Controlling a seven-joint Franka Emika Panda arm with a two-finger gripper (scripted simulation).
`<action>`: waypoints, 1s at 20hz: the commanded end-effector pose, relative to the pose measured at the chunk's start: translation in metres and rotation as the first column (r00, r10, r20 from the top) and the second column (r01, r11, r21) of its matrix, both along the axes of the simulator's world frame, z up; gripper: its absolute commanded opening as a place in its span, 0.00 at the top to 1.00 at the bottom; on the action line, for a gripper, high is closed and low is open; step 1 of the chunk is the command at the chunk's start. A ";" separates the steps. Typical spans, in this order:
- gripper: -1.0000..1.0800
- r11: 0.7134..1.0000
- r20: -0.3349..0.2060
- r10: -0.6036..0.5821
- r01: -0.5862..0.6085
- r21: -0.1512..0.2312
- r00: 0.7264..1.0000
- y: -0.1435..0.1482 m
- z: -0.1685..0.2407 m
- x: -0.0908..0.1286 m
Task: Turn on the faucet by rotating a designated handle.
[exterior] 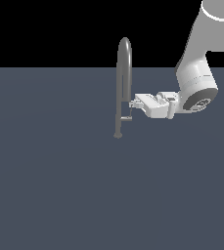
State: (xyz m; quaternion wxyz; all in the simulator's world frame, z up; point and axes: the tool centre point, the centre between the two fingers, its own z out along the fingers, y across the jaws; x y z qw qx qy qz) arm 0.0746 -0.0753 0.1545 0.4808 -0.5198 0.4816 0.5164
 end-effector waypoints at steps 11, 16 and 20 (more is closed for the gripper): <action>1.00 1.000 0.005 0.005 -0.005 0.001 1.000 -0.002 -0.001 -0.023; 1.00 1.000 0.001 0.006 -0.006 0.003 1.000 -0.003 -0.011 -0.039; 1.00 1.000 -0.002 0.007 -0.007 0.004 1.000 -0.004 -0.018 -0.049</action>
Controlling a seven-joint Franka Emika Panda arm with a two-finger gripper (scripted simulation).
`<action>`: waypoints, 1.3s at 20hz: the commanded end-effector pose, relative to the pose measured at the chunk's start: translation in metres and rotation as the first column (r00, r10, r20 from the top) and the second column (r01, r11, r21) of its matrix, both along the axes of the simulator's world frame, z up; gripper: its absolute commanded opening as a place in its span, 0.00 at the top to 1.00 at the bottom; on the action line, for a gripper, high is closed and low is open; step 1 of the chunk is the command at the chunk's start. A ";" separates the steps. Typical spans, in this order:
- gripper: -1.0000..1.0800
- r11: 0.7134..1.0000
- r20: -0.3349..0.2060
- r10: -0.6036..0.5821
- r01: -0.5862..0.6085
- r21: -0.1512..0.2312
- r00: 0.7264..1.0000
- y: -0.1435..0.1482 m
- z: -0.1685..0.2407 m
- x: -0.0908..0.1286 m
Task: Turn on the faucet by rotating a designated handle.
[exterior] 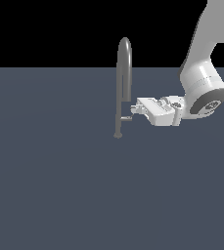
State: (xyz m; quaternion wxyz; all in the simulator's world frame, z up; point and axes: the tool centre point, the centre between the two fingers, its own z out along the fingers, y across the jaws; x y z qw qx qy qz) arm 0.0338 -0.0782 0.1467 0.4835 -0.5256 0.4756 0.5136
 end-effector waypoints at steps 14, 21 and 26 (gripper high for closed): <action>1.00 1.000 -0.006 0.003 -0.003 0.003 1.000 -0.002 -0.051 -0.018; 1.00 1.000 0.017 0.009 -0.009 0.006 1.000 -0.001 -0.053 -0.012; 1.00 1.000 0.003 0.006 -0.006 0.005 1.000 -0.001 -0.073 -0.009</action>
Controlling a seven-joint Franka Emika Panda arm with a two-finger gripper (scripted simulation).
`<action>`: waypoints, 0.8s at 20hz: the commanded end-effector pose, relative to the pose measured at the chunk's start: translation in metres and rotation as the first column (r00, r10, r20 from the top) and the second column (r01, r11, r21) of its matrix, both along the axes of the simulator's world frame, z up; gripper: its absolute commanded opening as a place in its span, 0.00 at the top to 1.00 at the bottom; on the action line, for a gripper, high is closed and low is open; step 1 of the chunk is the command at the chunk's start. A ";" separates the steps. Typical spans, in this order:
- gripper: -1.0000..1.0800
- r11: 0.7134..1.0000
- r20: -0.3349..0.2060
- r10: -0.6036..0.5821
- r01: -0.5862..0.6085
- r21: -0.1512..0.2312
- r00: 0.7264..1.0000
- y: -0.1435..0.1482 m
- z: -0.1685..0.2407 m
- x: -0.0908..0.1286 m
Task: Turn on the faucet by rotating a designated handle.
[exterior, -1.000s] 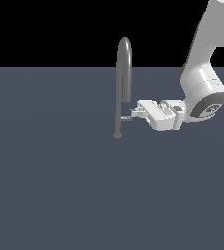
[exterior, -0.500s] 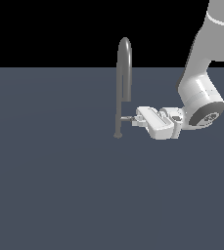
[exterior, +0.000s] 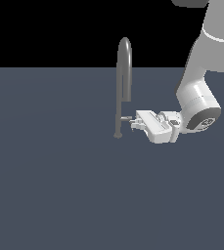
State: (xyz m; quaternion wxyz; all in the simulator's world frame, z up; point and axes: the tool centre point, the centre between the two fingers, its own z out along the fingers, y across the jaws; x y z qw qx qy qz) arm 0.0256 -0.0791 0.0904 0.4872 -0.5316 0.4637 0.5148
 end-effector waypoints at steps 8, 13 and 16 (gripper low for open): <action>1.00 1.000 -0.038 -0.014 0.013 -0.008 0.999 0.000 -0.046 0.004; 1.00 1.000 0.003 -0.002 0.002 -0.001 1.000 0.002 -0.021 0.017; 1.00 1.000 -0.005 -0.004 0.004 -0.002 1.000 0.002 -0.029 0.021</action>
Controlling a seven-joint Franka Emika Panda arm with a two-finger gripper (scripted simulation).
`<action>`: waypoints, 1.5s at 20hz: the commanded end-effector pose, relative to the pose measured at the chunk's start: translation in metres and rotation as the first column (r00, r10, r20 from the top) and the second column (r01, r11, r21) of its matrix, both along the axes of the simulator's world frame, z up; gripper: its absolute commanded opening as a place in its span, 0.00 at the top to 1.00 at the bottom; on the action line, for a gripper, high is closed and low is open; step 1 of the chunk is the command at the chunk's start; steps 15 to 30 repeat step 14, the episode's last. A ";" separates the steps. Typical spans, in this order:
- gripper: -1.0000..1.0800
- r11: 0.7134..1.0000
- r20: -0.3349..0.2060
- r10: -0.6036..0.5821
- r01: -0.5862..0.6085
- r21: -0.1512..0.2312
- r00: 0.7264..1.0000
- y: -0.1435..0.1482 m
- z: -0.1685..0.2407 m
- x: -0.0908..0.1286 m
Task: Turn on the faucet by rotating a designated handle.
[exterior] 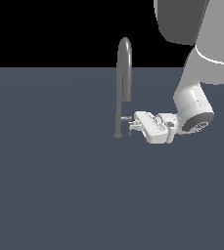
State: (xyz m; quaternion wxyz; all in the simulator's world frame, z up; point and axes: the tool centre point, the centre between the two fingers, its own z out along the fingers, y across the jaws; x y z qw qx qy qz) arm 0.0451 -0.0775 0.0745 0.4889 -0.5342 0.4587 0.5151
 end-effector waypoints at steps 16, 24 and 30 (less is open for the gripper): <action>1.00 1.000 -0.045 -0.019 0.019 -0.013 0.999 0.001 -0.044 0.012; 1.00 1.000 -0.045 -0.019 0.019 -0.013 0.999 0.001 -0.044 0.012; 1.00 1.000 -0.045 -0.019 0.019 -0.013 0.999 0.001 -0.044 0.012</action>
